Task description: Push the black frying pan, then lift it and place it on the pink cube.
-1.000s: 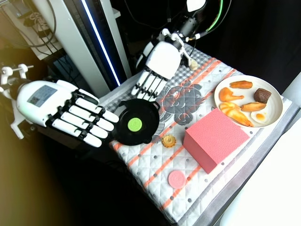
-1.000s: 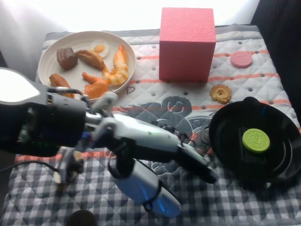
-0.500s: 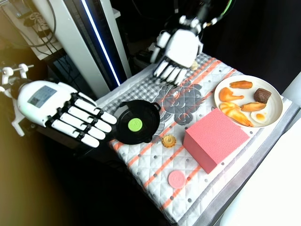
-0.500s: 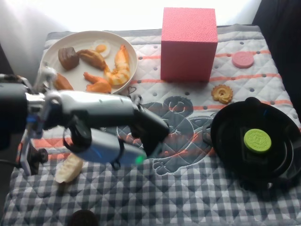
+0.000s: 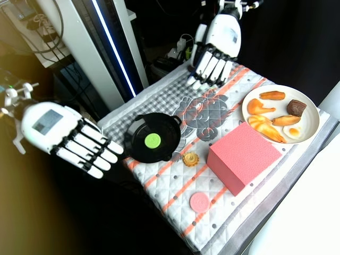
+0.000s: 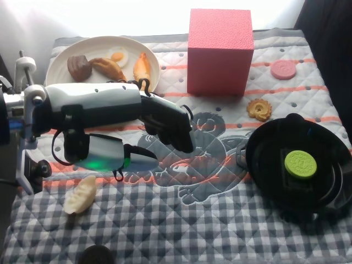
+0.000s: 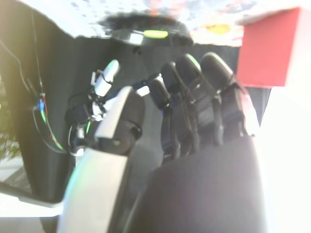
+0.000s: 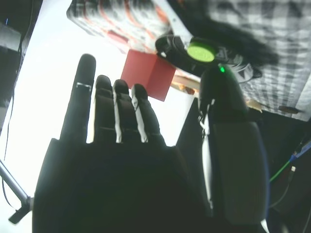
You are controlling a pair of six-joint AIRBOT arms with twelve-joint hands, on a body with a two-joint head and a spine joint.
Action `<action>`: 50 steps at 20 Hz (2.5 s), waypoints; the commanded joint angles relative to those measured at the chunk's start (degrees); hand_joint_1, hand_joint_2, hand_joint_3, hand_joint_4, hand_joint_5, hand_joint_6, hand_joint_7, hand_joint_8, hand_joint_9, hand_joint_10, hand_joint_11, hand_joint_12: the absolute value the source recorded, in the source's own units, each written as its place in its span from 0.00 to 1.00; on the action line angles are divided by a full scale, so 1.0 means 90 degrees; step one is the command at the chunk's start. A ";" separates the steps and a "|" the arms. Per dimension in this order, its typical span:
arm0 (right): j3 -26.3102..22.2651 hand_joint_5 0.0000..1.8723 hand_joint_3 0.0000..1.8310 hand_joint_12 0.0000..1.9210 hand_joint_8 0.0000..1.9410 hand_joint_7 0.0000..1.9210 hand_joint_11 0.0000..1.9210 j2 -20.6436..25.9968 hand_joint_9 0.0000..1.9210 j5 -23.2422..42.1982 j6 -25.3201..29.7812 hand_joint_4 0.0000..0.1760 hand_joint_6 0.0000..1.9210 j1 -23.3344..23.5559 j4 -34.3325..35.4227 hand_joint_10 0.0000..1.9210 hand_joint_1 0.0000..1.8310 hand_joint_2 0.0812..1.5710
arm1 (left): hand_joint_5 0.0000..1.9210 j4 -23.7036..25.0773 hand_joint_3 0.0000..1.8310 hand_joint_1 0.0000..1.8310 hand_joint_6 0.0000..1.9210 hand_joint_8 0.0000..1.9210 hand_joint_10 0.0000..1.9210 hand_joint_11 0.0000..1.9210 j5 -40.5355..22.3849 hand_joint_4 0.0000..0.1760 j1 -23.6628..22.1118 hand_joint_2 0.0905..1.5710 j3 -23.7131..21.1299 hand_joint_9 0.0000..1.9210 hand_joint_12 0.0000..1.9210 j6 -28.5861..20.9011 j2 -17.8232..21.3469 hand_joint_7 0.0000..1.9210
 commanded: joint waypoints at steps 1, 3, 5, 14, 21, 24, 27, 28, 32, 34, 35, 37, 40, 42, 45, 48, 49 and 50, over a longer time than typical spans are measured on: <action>0.0082 0.00 0.00 0.00 0.00 0.00 0.00 0.0002 0.00 0.0587 -0.0043 0.00 0.00 0.0029 0.0180 0.00 0.40 0.74 | 0.25 -0.0380 0.00 0.65 0.37 0.24 0.53 0.00 -0.0561 0.00 -0.0103 0.87 -0.0033 0.15 0.81 0.0065 0.0077 0.28; 0.0177 0.00 0.00 0.00 0.00 0.00 0.00 -0.0071 0.00 0.0457 -0.0044 0.00 0.00 0.0043 0.0286 0.00 0.37 0.74 | 0.26 -0.0666 0.00 0.65 0.35 0.25 0.53 0.00 -0.0604 0.00 -0.0097 0.88 -0.0072 0.16 0.79 0.0324 0.0169 0.28; 0.0289 0.00 0.00 0.00 0.00 0.00 0.01 -0.0184 0.00 0.0223 -0.0047 0.00 0.00 0.0136 0.0328 0.00 0.37 0.73 | 0.27 -0.0891 0.00 0.59 0.29 0.19 0.48 0.00 -0.0661 0.00 -0.0101 0.94 -0.0134 0.15 0.73 0.0543 0.0283 0.28; 0.0832 0.00 0.00 0.22 0.00 0.02 0.00 -0.0838 0.02 -0.1123 -0.0644 0.00 0.00 0.1116 0.0384 0.00 0.39 0.73 | 0.16 -0.0911 0.00 0.36 0.40 0.34 0.55 0.00 -0.0663 0.00 -0.0119 0.89 -0.0181 0.09 0.76 0.0564 0.0383 0.17; 0.1200 0.16 0.00 0.70 0.18 0.30 0.00 -0.1250 0.16 -0.1613 -0.0700 0.00 0.49 0.1544 0.0407 0.33 0.46 0.76 | 0.16 -0.1009 0.00 0.39 0.41 0.29 0.55 0.00 -0.0703 0.00 -0.0085 0.87 -0.0187 0.10 0.74 0.0612 0.0415 0.19; 0.1508 0.46 0.01 1.00 0.99 0.56 0.70 -0.1591 0.65 -0.1894 -0.0702 0.00 0.99 0.1956 0.0396 0.99 0.63 0.79 | 0.18 -0.1361 0.00 0.41 0.40 0.28 0.58 0.00 -0.0759 0.00 0.0046 0.89 -0.0208 0.09 0.80 0.0874 0.0460 0.20; 0.1621 0.78 0.00 1.00 1.00 0.85 0.89 -0.1770 0.87 -0.1910 -0.0702 0.00 1.00 0.2176 0.0398 1.00 0.84 0.79 | 0.15 -0.1774 0.00 0.40 0.45 0.35 0.60 0.00 -0.0833 0.00 0.0223 0.88 -0.0247 0.08 0.81 0.1181 0.0530 0.16; 0.1633 0.83 0.01 1.00 1.00 0.88 0.92 -0.1792 0.91 -0.1906 -0.0702 0.16 1.00 0.2176 0.0406 1.00 0.84 0.79 | 0.18 -0.1812 0.00 0.41 0.45 0.41 0.64 0.00 -0.0834 0.00 0.0236 0.88 -0.0247 0.09 0.84 0.1195 0.0538 0.16; 0.1643 0.80 0.01 1.00 1.00 0.88 0.80 -0.1838 0.91 -0.1836 -0.0702 1.00 1.00 0.2151 0.0409 1.00 0.84 0.80 | 0.16 -0.2087 0.00 0.41 0.46 0.44 0.62 0.00 -0.0922 0.00 0.0353 0.89 -0.0264 0.07 0.80 0.1374 0.0586 0.14; 0.1616 0.78 0.02 1.00 1.00 0.86 0.85 -0.1837 0.90 -0.1694 -0.0701 1.00 1.00 0.2092 0.0453 1.00 0.80 0.82 | 0.14 -0.2185 0.00 0.45 0.48 0.44 0.62 0.00 -0.0939 0.00 0.0395 0.89 -0.0266 0.07 0.81 0.1449 0.0600 0.13; 0.1584 0.76 0.02 1.00 1.00 0.85 0.88 -0.1837 0.89 -0.1546 -0.0701 1.00 1.00 0.2042 0.0497 1.00 0.78 0.82 | 0.14 -0.2286 0.00 0.46 0.49 0.44 0.62 0.00 -0.0963 0.00 0.0427 0.89 -0.0268 0.08 0.83 0.1517 0.0611 0.14; 0.1514 0.75 0.03 1.00 1.00 0.83 0.88 -0.1833 0.88 -0.1253 -0.0700 1.00 1.00 0.1949 0.0577 1.00 0.71 0.85 | 0.12 -0.2458 0.01 0.45 0.53 0.44 0.63 0.00 -0.1012 0.00 0.0503 0.91 -0.0284 0.07 0.84 0.1645 0.0644 0.14; 0.1323 0.75 0.02 1.00 1.00 0.85 0.89 -0.1748 0.89 -0.0630 -0.0696 1.00 1.00 0.1784 0.0694 1.00 0.73 0.85 | 0.14 -0.2630 0.00 0.44 0.50 0.33 0.57 0.00 -0.1072 0.00 0.0612 0.90 -0.0289 0.10 0.81 0.1751 0.0658 0.18; 0.1162 0.74 0.02 1.00 1.00 0.84 0.89 -0.1650 0.89 -0.0084 -0.0591 1.00 1.00 0.1606 0.0705 1.00 0.73 0.86 | 0.16 -0.2722 0.00 0.45 0.47 0.35 0.59 0.00 -0.1101 0.00 0.0643 0.90 -0.0291 0.10 0.81 0.1826 0.0659 0.18; 0.0943 0.73 0.02 1.00 1.00 0.85 0.91 -0.1519 0.90 0.0641 -0.0538 1.00 1.00 0.1350 0.0702 1.00 0.74 0.85 | 0.18 -0.2839 0.00 0.46 0.45 0.33 0.56 0.00 -0.1152 0.00 0.0701 0.90 -0.0292 0.13 0.81 0.1910 0.0656 0.20; 0.0782 0.71 0.01 1.00 1.00 0.84 0.92 -0.1451 0.91 0.1268 -0.0408 1.00 1.00 0.1178 0.0691 1.00 0.75 0.85 | 0.16 -0.2960 0.00 0.46 0.47 0.32 0.56 0.00 -0.1187 0.00 0.0831 0.89 -0.0297 0.13 0.81 0.1956 0.0648 0.20; 0.0748 0.72 0.01 1.00 1.00 0.85 0.91 -0.1432 0.91 0.1370 -0.0401 1.00 1.00 0.1158 0.0684 1.00 0.73 0.85 | 0.17 -0.3010 0.00 0.47 0.45 0.31 0.56 0.00 -0.1212 0.00 0.0852 0.88 -0.0297 0.12 0.81 0.1985 0.0648 0.21; 0.0695 0.73 0.01 1.00 1.00 0.86 0.92 -0.1385 0.92 0.1542 -0.0399 0.96 1.00 0.1119 0.0666 1.00 0.72 0.85 | 0.18 -0.3046 0.00 0.47 0.43 0.29 0.54 0.00 -0.1231 0.00 0.0871 0.88 -0.0297 0.12 0.80 0.2015 0.0649 0.21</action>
